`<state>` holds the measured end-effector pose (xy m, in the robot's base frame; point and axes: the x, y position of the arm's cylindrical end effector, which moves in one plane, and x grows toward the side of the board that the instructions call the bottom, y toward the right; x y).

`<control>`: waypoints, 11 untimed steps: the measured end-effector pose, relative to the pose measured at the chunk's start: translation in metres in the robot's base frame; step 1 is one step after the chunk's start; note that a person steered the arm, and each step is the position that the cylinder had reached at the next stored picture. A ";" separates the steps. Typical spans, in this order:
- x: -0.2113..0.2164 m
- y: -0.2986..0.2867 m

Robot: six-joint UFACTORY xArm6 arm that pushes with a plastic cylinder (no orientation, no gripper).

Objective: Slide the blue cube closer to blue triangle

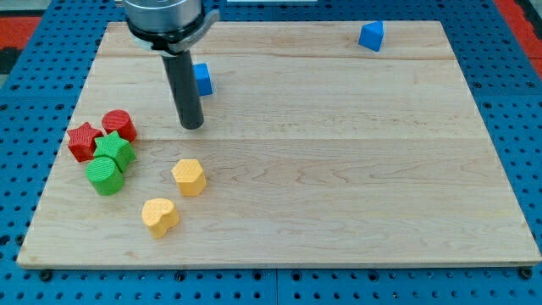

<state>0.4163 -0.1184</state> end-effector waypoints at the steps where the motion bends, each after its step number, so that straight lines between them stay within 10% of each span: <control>1: 0.002 0.000; 5: -0.017 -0.052; 7: -0.100 0.074; 9: -0.080 0.025; 11: -0.130 0.109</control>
<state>0.2862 -0.0097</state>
